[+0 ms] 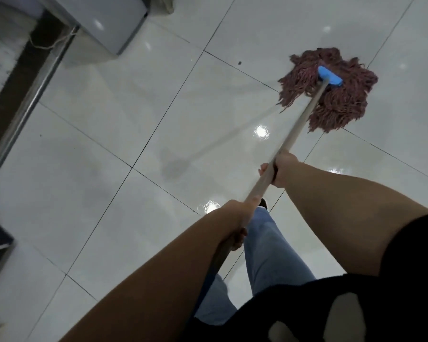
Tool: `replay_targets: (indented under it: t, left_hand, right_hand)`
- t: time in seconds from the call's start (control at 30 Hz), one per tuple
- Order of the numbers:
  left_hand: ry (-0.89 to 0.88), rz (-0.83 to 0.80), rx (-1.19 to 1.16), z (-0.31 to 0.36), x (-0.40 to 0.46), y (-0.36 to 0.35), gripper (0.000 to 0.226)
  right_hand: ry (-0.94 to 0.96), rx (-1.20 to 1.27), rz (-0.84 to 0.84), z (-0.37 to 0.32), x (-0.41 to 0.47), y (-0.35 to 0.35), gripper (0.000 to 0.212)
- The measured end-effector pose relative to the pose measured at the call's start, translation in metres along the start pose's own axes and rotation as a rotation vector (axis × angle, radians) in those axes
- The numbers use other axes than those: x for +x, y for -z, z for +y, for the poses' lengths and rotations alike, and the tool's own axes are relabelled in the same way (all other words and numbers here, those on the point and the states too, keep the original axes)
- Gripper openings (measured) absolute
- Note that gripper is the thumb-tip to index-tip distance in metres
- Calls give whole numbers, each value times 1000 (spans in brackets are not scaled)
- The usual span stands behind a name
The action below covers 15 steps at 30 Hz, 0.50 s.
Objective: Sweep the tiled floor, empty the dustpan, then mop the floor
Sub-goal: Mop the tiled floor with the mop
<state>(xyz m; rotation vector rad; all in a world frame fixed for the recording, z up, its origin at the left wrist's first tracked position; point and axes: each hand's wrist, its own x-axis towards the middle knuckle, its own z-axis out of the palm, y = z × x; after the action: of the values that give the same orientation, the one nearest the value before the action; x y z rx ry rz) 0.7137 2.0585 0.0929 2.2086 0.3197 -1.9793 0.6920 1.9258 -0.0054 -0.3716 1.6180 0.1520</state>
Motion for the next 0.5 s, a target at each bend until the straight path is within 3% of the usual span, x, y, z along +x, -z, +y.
replay_targets:
  t: [0.23,0.5]
  left_hand:
    - [-131,9,-39,-65,-2,23,50]
    - [-100,41,-6,-287,-6,56,63]
  right_hand:
    - [-48,31,14,51,-12,-24,35]
    - [-94,-2,-100,257,-57,-59,36]
